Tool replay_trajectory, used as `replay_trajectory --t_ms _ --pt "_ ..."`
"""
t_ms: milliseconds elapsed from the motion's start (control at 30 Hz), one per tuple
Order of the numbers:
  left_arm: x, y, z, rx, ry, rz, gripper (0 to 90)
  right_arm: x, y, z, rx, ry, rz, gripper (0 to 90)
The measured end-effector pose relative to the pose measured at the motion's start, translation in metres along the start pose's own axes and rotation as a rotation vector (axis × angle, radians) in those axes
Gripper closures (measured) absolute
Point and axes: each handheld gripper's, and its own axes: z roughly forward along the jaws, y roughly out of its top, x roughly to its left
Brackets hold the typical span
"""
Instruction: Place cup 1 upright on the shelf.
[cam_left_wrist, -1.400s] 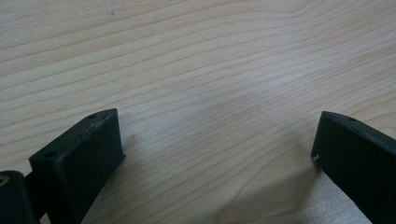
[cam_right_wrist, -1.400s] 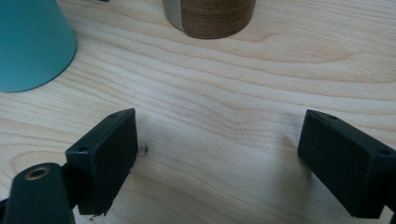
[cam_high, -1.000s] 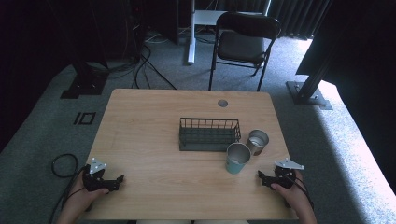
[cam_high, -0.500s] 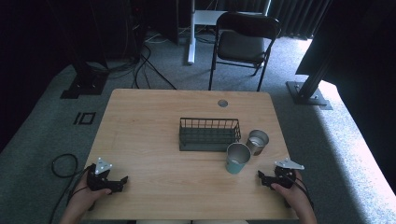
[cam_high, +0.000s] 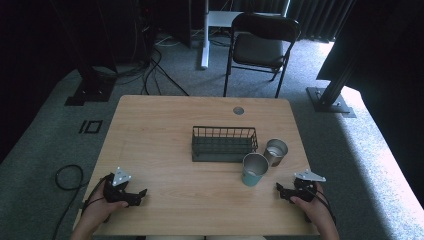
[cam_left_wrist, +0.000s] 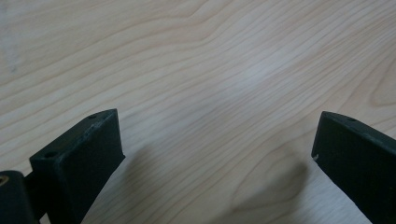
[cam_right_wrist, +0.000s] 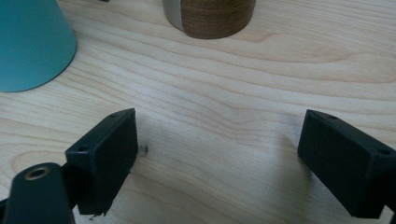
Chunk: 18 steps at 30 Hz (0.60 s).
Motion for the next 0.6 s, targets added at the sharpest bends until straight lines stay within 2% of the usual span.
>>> replay_trajectory --t_ms 67,267,600 --pt "-0.003 0.002 0.001 -0.01 -0.023 0.003 2.5 0.0 0.0 0.0 0.0 0.0 0.0 11.8" --pt "-0.008 0.008 0.004 -0.015 -0.023 0.023 2.4 0.0 0.0 0.0 0.0 0.0 -0.001 11.7" --pt "-0.025 0.022 0.012 -0.025 -0.077 0.076 2.4 0.0 0.0 0.0 0.0 0.0 0.0 11.8"
